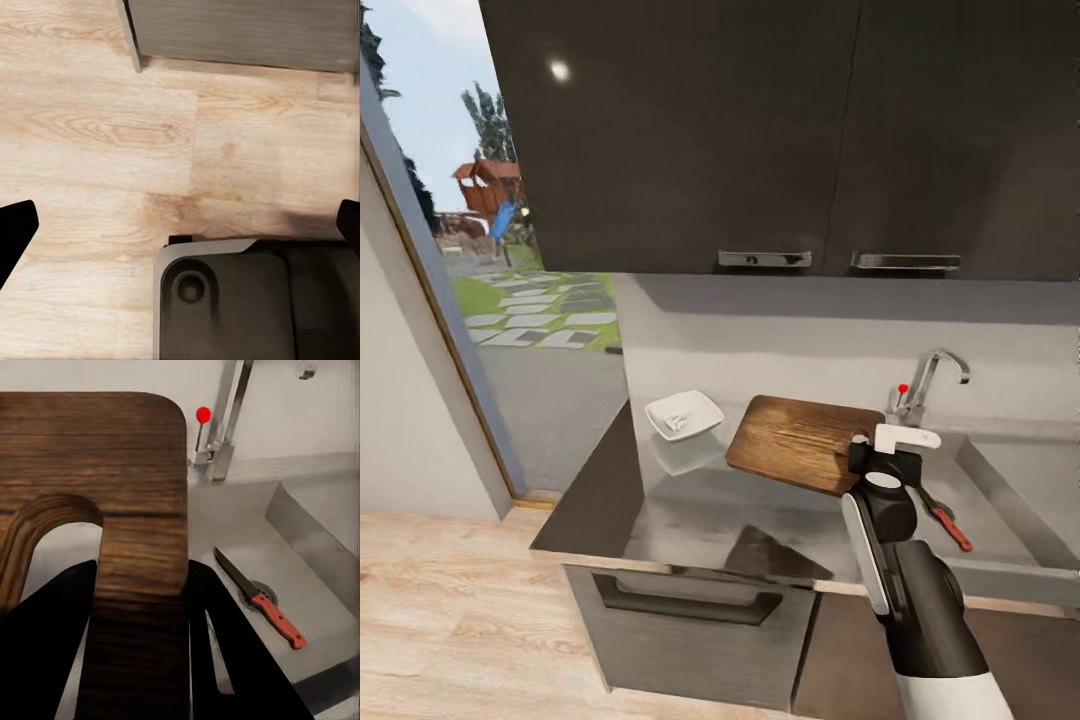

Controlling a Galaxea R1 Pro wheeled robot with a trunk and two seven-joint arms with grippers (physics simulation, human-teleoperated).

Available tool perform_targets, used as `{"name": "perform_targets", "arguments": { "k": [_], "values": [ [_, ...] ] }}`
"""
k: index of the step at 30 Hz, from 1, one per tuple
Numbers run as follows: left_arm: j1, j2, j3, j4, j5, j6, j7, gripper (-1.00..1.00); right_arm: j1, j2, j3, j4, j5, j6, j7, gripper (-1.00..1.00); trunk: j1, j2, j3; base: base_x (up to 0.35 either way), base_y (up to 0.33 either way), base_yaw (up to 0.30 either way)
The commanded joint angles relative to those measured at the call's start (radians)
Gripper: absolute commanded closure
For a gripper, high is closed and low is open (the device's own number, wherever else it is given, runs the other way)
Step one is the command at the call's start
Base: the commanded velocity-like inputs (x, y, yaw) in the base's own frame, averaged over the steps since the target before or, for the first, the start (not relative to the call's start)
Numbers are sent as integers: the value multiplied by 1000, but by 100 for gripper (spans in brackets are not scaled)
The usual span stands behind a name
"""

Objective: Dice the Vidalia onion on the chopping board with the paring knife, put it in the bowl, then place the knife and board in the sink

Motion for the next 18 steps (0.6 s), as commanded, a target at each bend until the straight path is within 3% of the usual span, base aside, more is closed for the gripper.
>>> {"name": "perform_targets", "arguments": {
  "k": [1, 4, 7, 9, 11, 15, 18],
  "values": [
    [0, 1, -2, -1, 7, -2, 0, -100, -1, 0, 1, 0, 4, 6, -4, 100, 1, -2, -2, 122, -198, -2],
    [0, 1, -2, 0, 6, -2, 0, -100, -1, 0, -12, 3, 5, -8, -5, 100, 1, -2, -2, 145, -195, 0],
    [0, 1, -2, 0, 6, -2, 0, -100, -1, 9, -141, 6, 3, -45, -7, 100, 1, -2, -2, 154, -193, 0],
    [0, 1, -2, 0, 6, -2, 0, -100, -1, 11, -197, 8, 2, -58, -16, 100, 1, -2, -2, 155, -182, 0],
    [0, 1, -2, 0, 6, -2, 0, -100, -1, 12, -213, 18, 2, -86, -59, 100, 1, -2, -2, 152, -204, 0],
    [0, 1, -2, -3, 6, -2, 0, -100, -1, 14, -228, 92, -8, -216, -216, 100, 1, -2, -2, 43, -279, 0],
    [0, 1, -2, -3, 6, -2, 0, -100, -1, 10, -231, 194, -71, -318, -330, 100, 1, -2, -2, 5, -93, 0]
  ]
}}
